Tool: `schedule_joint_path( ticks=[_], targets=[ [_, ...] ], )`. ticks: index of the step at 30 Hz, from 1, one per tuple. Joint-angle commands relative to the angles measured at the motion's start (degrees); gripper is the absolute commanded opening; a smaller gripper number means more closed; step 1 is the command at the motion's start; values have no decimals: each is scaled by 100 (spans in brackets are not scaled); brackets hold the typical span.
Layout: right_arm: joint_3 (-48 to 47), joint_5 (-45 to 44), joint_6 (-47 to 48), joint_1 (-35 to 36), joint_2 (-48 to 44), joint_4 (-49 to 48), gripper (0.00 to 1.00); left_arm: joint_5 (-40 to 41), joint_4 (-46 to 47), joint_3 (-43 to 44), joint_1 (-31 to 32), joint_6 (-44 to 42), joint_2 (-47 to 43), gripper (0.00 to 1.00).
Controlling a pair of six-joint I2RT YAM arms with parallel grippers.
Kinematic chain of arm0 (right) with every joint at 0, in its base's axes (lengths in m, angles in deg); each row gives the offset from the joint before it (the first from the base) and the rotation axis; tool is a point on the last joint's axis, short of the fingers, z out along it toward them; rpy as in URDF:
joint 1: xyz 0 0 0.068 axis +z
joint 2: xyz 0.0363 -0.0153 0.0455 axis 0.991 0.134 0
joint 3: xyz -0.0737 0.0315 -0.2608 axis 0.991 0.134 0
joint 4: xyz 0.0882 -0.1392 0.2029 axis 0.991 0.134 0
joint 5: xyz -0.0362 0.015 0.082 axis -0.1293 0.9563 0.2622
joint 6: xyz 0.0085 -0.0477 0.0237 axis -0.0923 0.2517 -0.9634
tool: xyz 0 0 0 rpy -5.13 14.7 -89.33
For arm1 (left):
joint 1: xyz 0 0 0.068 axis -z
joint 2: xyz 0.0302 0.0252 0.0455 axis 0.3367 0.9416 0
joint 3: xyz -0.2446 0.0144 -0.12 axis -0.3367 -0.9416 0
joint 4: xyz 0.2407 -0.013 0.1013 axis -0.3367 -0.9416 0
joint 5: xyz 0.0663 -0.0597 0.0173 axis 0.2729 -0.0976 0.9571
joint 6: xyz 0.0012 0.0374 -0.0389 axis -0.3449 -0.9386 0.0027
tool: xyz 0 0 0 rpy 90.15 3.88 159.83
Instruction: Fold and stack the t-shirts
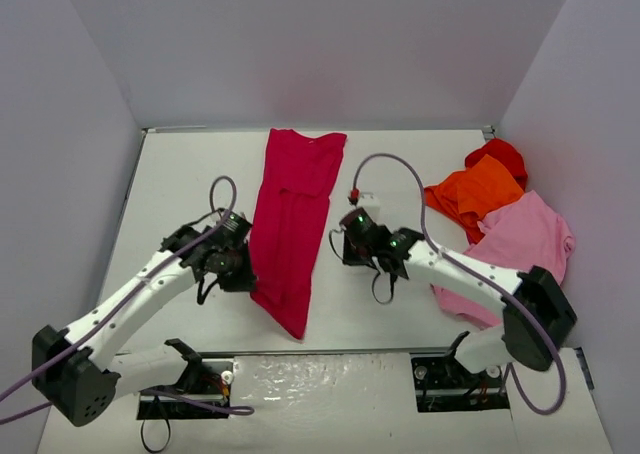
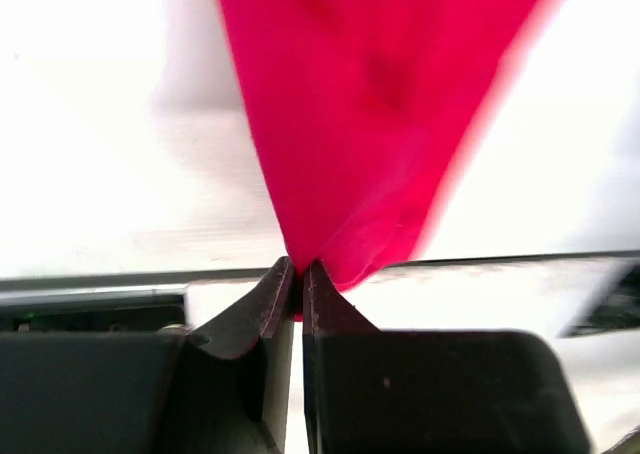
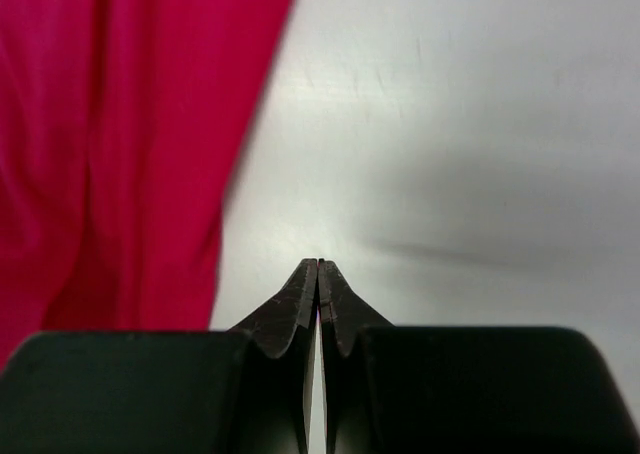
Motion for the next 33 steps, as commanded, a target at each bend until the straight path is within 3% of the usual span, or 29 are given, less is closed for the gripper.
schedule_joint_path(
  ticks=[1,3,8,11,15,24,25,27,29,30,33],
  targets=[
    [-1512,265,977,-307,1443,-310,0,862,-416,1324,-59,-118,-237,0],
    [-1997,924,934,-151,1972,-560,0,1113,-434,1772,-155,-495,328,0],
    [-2703,1056,1011,64,2661,-592,0,-16,-594,2331,-311,-927,1370,0],
    [-2723,1155,1012,19,2675,-591,0,-611,-105,1718,-280,-755,1126,0],
    [-2548,1068,1007,6,2585,-591,0,-648,130,1243,-353,-589,709,0],
    [-2234,1020,1009,50,2402,-726,0,-628,-27,1293,-420,-604,530,0],
    [-2133,1052,983,88,2286,-838,10,-622,-39,1303,-422,-617,539,0],
    [-1870,1157,872,186,1984,-1140,46,-603,-72,1309,-429,-637,572,0],
    [-1717,1239,742,278,1740,-1271,67,-607,-61,1280,-429,-661,622,0],
    [-1668,1209,675,339,1619,-1303,74,-621,-42,1255,-433,-665,643,0],
    [-1566,786,585,636,1167,-1294,76,-706,73,1119,-447,-656,691,0]
  ],
)
